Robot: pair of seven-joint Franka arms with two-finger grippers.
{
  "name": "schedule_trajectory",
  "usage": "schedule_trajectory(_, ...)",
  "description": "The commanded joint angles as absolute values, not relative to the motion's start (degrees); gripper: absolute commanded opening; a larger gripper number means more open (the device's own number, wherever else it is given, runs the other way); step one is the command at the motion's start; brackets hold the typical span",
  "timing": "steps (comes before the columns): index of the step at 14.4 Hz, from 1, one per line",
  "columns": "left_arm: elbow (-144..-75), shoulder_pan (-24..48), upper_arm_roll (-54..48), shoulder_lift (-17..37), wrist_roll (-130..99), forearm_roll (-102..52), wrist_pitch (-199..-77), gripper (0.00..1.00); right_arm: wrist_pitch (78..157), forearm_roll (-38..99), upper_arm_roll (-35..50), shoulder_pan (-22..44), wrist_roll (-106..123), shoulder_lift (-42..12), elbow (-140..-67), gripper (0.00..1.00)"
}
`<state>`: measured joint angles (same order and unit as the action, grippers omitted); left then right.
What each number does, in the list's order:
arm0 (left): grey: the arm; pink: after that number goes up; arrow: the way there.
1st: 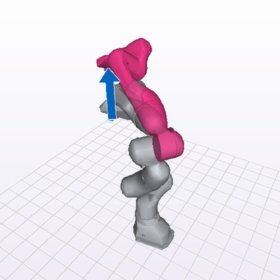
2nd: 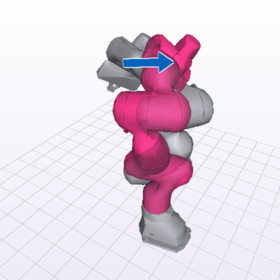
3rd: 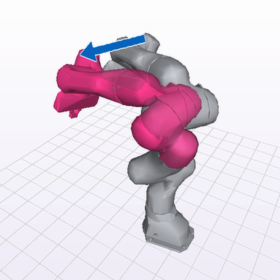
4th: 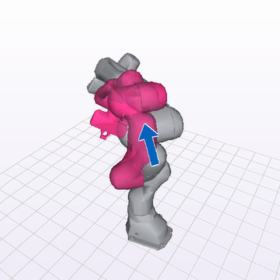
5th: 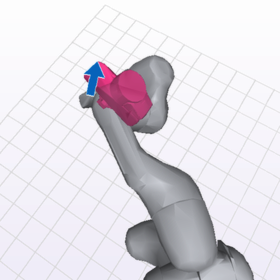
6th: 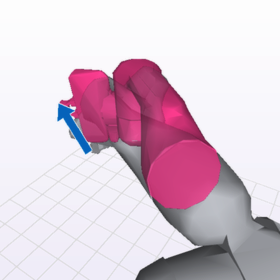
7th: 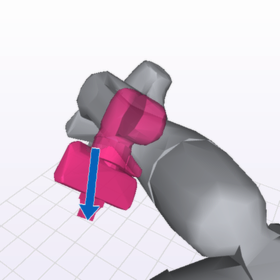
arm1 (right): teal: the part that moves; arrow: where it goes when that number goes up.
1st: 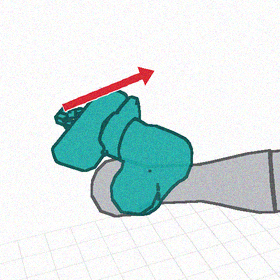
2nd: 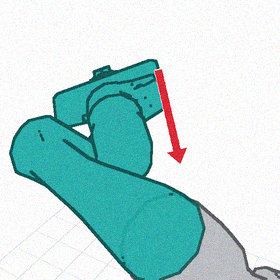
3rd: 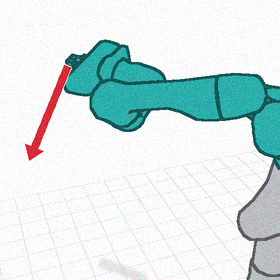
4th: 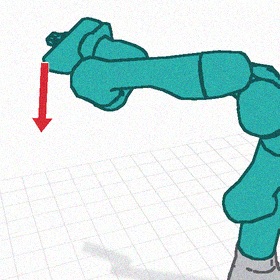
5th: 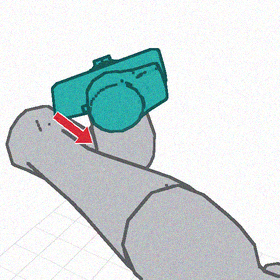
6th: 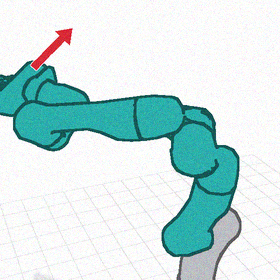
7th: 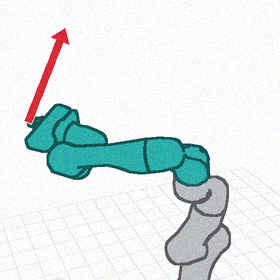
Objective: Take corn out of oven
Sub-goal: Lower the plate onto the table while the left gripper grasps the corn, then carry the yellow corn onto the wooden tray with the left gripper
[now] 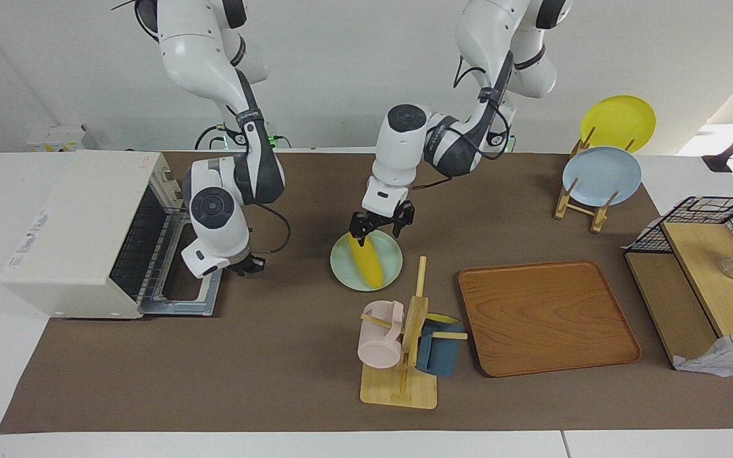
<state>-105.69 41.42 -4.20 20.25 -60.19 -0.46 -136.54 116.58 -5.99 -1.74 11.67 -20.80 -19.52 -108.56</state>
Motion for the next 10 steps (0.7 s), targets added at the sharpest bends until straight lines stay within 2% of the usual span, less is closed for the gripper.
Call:
schedule_trajectory(1,-104.24,43.06,-2.90,23.73,-61.08,0.26,-138.25,0.66,119.00,-9.12,-0.79,9.24,-18.38,-16.79,-113.20,0.00)
schedule_trajectory(2,-104.06,43.07,-2.90,24.34,-61.08,0.79,-138.34,0.56,119.09,-9.40,-0.79,8.88,-18.28,-16.53,-113.99,0.00)
schedule_trajectory(4,-103.98,43.07,-2.90,24.87,-61.17,1.58,-137.56,0.05,119.09,-9.49,-0.79,9.05,-18.54,-16.00,-115.13,0.01)
schedule_trajectory(6,-100.05,42.98,-1.77,25.22,-62.83,1.76,-132.49,0.00,119.71,-10.19,-0.88,8.88,-17.93,-16.00,-115.40,0.01)
schedule_trajectory(7,-95.76,42.20,1.55,25.22,-62.41,3.06,-125.66,0.00,118.92,-12.37,-0.88,8.79,-16.62,-16.08,-114.36,0.01)
schedule_trajectory(8,-94.23,41.32,3.76,24.79,-60.05,5.08,-123.07,0.00,117.35,-14.13,-0.79,8.35,-14.87,-16.08,-113.21,0.01)
schedule_trajectory(10,-95.79,32.83,4.39,23.04,-47.36,5.36,-120.86,0.00,111.57,-14.50,-0.79,6.69,-9.26,-15.82,-108.84,0.01)
